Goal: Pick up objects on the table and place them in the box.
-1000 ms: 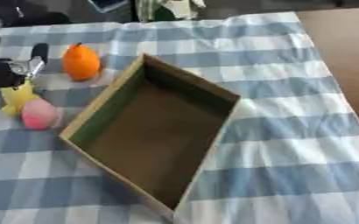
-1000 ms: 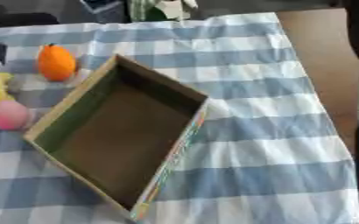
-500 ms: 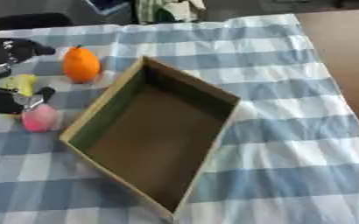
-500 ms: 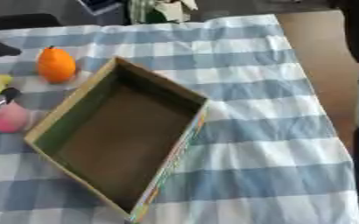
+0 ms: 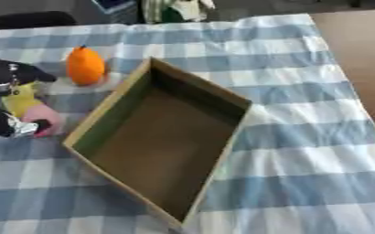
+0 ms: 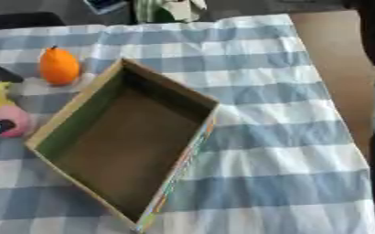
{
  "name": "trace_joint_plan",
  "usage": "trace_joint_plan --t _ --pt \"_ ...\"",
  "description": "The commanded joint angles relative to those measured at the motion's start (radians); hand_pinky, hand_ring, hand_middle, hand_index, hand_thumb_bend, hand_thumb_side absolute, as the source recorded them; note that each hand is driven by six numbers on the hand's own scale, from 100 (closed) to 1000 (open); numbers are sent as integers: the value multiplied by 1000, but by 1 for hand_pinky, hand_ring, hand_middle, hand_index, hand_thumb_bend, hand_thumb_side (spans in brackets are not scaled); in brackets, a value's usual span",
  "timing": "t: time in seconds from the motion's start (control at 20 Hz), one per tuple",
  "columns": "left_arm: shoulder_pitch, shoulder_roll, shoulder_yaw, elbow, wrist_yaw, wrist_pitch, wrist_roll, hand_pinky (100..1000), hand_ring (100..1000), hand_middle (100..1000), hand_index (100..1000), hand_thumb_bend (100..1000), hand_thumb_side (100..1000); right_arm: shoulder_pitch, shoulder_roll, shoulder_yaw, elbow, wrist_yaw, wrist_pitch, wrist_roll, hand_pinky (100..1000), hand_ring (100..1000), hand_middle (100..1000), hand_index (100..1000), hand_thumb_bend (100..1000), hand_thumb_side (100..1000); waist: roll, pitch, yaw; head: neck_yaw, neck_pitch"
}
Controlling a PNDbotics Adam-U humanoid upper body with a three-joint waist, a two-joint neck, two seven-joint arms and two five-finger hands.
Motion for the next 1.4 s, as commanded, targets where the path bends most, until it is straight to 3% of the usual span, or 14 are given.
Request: trace_joint_plan --t 0.05,0.45,0.8,0.95,1.4 --pt "-10 48 23 -22 22 6 -61 744 871 857 1000 472 775 -15 -18 -4 -5 1 -2 5 787 650 533 778 100 645 -1 -16 2 4 -7" --pt "-14 45 39 -46 7 39 -206 724 846 814 1000 499 729 -15 -18 -6 -4 1 -3 9 788 649 531 777 100 642 -3 -11 1 6 -10" --pt "-13 38 38 -35 -63 60 -220 688 829 792 1000 397 534 -16 -19 -7 -3 0 -5 13 789 649 529 776 100 642 -4 -6 -1 8 -13" --pt "-17 31 40 -33 -88 67 -220 678 826 793 1000 392 471 -15 -19 -7 -2 0 -4 15 789 649 528 775 100 642 -4 -4 -1 9 -15" --pt "-30 -1 25 -30 -169 72 -220 643 792 748 967 340 486 -14 -16 -10 -2 1 -3 18 791 649 527 775 100 639 -5 1 -5 14 -19"
